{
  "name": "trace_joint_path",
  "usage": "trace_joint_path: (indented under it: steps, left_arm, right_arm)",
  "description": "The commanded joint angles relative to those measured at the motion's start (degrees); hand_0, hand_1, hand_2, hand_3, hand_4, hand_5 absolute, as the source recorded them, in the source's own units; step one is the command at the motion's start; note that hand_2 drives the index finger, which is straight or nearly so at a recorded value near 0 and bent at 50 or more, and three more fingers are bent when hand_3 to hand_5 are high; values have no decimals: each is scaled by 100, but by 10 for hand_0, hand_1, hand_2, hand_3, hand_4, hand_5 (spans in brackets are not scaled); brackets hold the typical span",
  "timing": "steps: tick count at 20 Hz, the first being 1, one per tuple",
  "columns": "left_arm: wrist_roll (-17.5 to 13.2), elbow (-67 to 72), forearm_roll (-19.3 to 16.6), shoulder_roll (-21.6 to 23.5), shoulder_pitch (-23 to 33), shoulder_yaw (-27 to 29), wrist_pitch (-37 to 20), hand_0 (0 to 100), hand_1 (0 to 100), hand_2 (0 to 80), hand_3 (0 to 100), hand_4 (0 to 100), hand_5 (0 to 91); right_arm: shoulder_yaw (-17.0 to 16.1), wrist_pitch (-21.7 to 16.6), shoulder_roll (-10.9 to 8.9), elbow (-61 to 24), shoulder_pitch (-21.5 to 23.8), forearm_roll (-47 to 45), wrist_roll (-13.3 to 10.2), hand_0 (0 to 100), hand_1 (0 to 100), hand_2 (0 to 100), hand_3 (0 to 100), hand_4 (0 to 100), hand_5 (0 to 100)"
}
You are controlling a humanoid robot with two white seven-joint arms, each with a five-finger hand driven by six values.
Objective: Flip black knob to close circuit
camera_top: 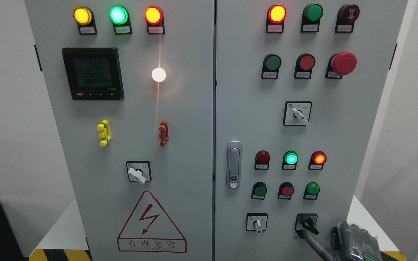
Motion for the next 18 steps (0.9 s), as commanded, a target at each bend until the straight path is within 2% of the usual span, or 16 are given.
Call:
trace_joint_path:
  steps: [1, 7, 18]
  left_arm:
    - [5, -3, 0, 0, 0, 3, -5, 120, 556, 0, 0, 0, 0]
    - [5, 5, 0, 0, 0, -6, -5, 120, 556, 0, 0, 0, 0]
    - [5, 5, 0, 0, 0, 3, -5, 120, 556, 0, 0, 0, 0]
  right_arm:
    - [243, -12, -5, -21, 113, -48, -196, 0, 0, 923, 1000, 984, 992]
    - [639, -3, 12, -99, 148, -48, -301, 0, 6, 924, 1000, 985, 992]
    - [771, 5, 12, -573, 508, -48, -425, 0, 14, 923, 1000, 984, 996]
